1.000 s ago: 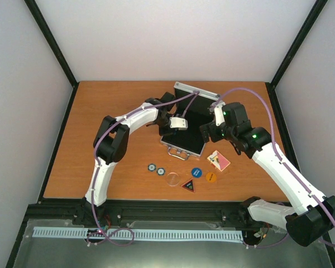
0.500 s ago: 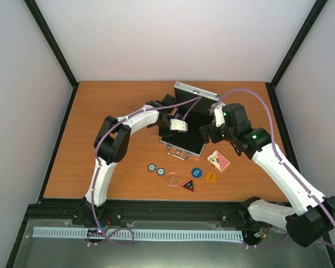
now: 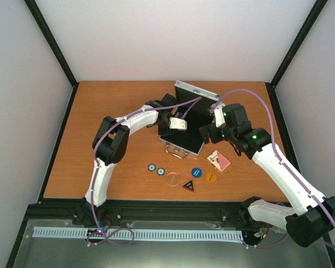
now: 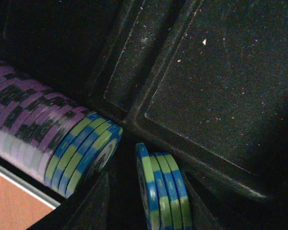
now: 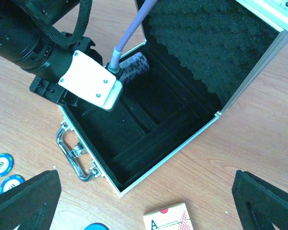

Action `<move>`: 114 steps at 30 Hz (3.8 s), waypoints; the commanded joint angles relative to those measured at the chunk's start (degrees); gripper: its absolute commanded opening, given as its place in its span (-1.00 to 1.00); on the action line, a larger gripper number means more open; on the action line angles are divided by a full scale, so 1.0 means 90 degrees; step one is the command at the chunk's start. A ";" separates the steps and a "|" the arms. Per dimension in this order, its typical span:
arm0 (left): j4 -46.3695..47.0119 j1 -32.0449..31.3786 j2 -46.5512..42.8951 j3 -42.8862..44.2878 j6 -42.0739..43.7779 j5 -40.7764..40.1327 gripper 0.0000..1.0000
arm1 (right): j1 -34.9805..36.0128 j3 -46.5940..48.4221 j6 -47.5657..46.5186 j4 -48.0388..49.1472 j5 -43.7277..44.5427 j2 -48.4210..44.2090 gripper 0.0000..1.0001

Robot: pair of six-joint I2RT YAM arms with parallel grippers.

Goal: Pack up texas hold em set

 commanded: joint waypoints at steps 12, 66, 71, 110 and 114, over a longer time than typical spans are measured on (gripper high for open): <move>-0.0029 0.0018 -0.0261 0.0801 -0.0055 -0.0270 -0.14 | -0.0068 0.0001 0.0075 -0.0015 -0.0064 -0.0186 1.00; 0.0986 0.0223 -0.3527 -0.1804 -0.2880 0.1077 0.99 | -0.0071 0.0012 0.0933 0.0861 -0.1770 0.0872 1.00; 0.1278 0.0319 -0.3901 -0.2026 -0.3570 0.0860 0.99 | -0.0071 -0.0085 0.1165 0.1092 -0.1904 0.1111 1.00; 0.0746 0.1024 -0.7138 -0.4115 -0.6569 -0.1723 1.00 | 0.0914 0.1278 0.3921 0.2115 -0.0806 0.4443 0.10; 0.0711 0.1024 -0.7205 -0.4130 -0.6587 -0.1637 1.00 | 0.1305 0.1938 0.3320 0.1164 0.0454 0.4826 0.16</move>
